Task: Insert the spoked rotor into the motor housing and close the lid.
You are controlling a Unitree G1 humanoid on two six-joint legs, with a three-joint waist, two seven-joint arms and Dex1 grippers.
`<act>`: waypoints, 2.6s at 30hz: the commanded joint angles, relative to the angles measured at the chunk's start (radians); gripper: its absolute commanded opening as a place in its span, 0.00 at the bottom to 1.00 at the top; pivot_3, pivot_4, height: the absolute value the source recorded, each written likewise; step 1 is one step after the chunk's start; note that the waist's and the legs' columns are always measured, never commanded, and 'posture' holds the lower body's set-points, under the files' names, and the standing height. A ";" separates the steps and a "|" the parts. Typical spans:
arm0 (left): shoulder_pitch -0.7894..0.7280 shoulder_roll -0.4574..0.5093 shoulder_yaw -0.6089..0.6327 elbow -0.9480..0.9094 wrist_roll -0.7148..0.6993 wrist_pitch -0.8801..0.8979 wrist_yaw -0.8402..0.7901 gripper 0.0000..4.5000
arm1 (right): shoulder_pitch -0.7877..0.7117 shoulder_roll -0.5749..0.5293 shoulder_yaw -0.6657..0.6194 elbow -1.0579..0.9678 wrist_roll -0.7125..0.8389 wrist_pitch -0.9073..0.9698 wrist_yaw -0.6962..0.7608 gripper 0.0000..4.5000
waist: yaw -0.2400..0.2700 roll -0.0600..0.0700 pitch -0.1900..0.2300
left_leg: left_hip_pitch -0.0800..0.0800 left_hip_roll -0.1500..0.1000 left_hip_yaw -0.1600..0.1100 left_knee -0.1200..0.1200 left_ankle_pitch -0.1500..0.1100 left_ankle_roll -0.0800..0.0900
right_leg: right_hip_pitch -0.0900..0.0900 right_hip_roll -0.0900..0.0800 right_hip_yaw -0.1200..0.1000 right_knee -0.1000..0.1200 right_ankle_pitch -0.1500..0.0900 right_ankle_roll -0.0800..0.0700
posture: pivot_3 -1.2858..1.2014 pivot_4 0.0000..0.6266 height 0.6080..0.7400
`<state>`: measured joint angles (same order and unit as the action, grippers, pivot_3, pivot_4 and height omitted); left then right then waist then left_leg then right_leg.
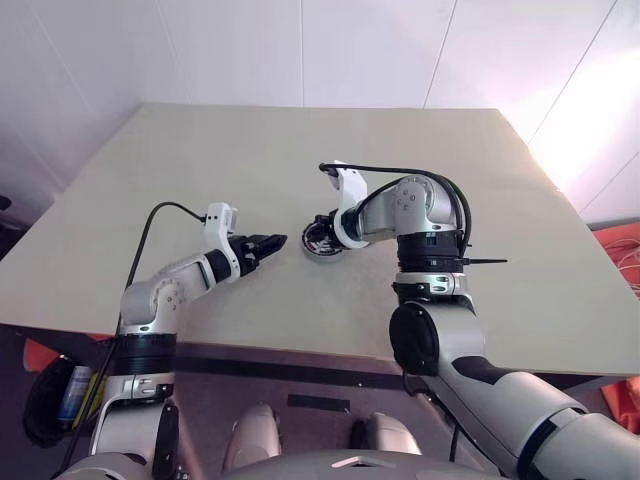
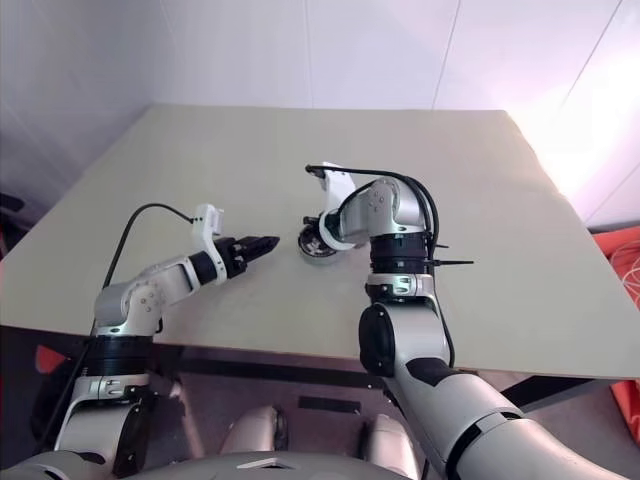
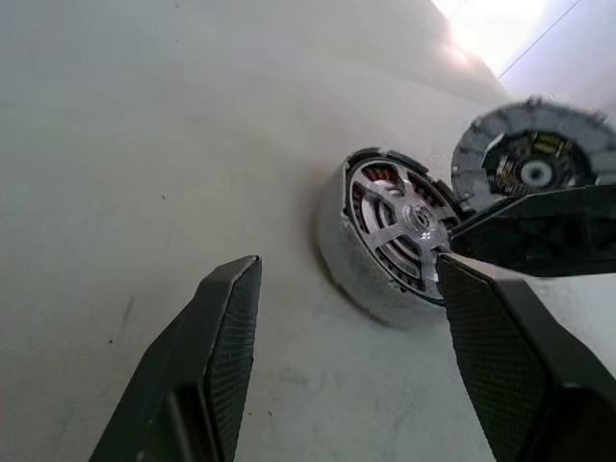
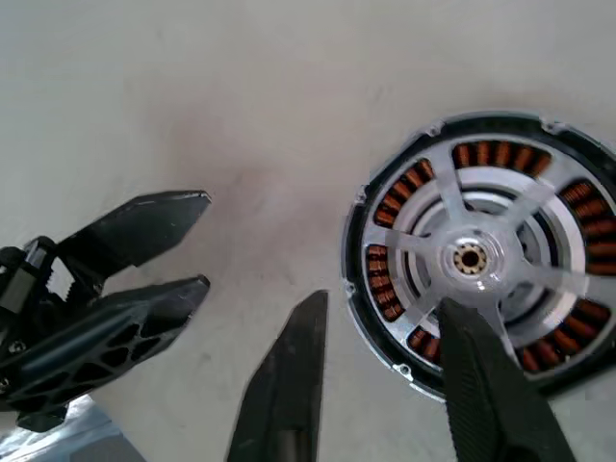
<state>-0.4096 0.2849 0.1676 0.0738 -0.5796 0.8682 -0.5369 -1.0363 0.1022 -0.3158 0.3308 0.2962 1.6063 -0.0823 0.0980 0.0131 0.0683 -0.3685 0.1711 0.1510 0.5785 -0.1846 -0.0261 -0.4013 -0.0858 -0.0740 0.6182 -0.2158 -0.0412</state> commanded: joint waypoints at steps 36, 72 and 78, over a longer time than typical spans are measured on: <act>-0.223 0.026 -0.098 0.261 0.143 -0.206 -0.121 0.68 | 0.469 -0.712 0.355 -0.152 -0.109 -0.933 0.556 0.00 | 0.019 -0.005 0.000 | -0.004 0.002 0.000 0.009 -0.001 0.014 | 0.000 0.002 -0.002 0.001 0.002 -0.013 | 0.52 0.00 1.00; -0.174 0.021 -0.048 0.172 0.123 -0.166 -0.082 0.68 | 0.409 -0.300 0.505 -0.093 -0.097 -0.938 0.645 0.00 | 0.023 -0.005 0.000 | -0.001 0.004 -0.001 0.017 -0.002 0.015 | 0.006 0.000 -0.003 0.003 0.004 -0.013 | 0.52 0.00 1.00; -0.177 0.026 -0.039 0.176 0.125 -0.168 -0.078 0.68 | 0.456 -0.275 0.492 0.095 -0.126 -1.000 0.620 0.00 | 0.020 -0.005 0.000 | 0.006 0.004 -0.001 0.017 -0.002 0.015 | 0.013 0.000 -0.003 0.002 0.001 -0.008 | 0.52 0.00 1.00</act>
<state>-0.5741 0.2966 0.1117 0.2940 -0.4443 0.7078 -0.6163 -0.6123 -0.1600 0.1784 0.3633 0.2016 0.5934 0.5556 0.1183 0.0079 0.0679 -0.3583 0.1751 0.1504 0.5957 -0.1874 -0.0105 -0.3850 -0.0855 -0.0768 0.6200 -0.2161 -0.0479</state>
